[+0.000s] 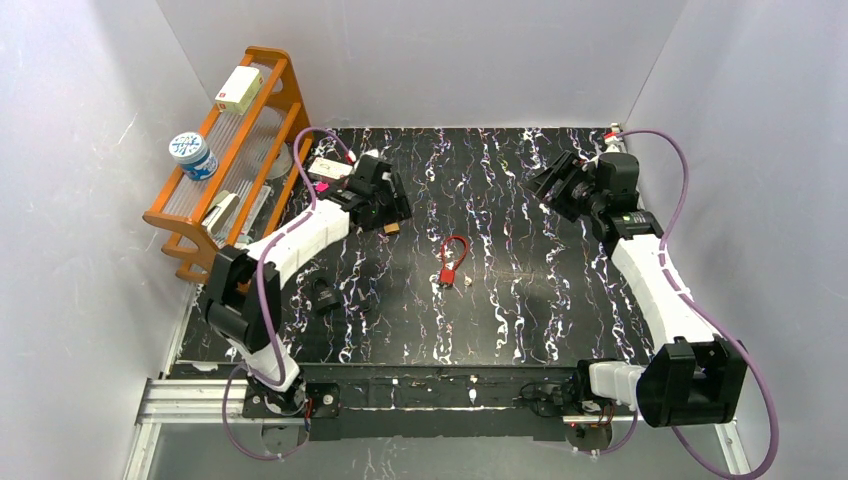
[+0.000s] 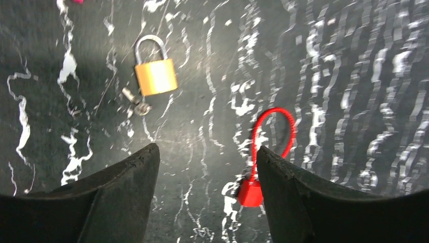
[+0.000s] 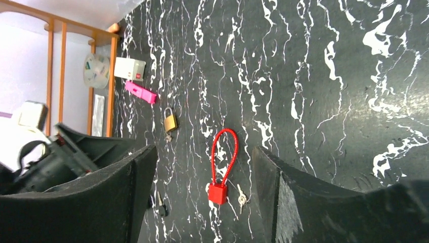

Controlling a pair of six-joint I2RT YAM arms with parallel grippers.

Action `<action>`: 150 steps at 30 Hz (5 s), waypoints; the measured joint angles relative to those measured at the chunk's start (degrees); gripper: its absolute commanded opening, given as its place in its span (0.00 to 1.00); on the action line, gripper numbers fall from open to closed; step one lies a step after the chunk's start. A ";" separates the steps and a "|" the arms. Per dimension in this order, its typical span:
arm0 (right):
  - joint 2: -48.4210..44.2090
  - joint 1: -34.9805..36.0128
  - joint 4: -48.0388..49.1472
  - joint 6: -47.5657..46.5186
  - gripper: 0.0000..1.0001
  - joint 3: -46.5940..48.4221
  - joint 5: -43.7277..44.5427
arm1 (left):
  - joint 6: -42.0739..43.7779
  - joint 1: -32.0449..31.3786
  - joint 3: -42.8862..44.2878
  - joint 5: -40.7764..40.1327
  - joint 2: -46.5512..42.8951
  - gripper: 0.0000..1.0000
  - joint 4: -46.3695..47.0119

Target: Unlock with the key

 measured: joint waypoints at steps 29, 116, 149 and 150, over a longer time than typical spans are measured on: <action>5.20 0.72 -1.92 -1.70 0.64 -2.97 -2.67 | 1.20 -0.44 4.70 -11.15 19.02 0.45 -8.39; 11.32 2.95 -4.35 -2.69 0.51 -0.90 -6.99 | -3.02 -0.07 0.59 -12.24 16.37 0.12 -8.46; 12.72 3.63 -4.61 -2.14 0.59 -0.24 -8.87 | 3.56 -0.07 1.95 -11.96 15.41 0.00 -8.17; 13.09 3.63 -4.37 -1.97 0.62 -0.17 -9.77 | 4.11 -0.07 1.95 -11.10 14.58 0.00 -8.00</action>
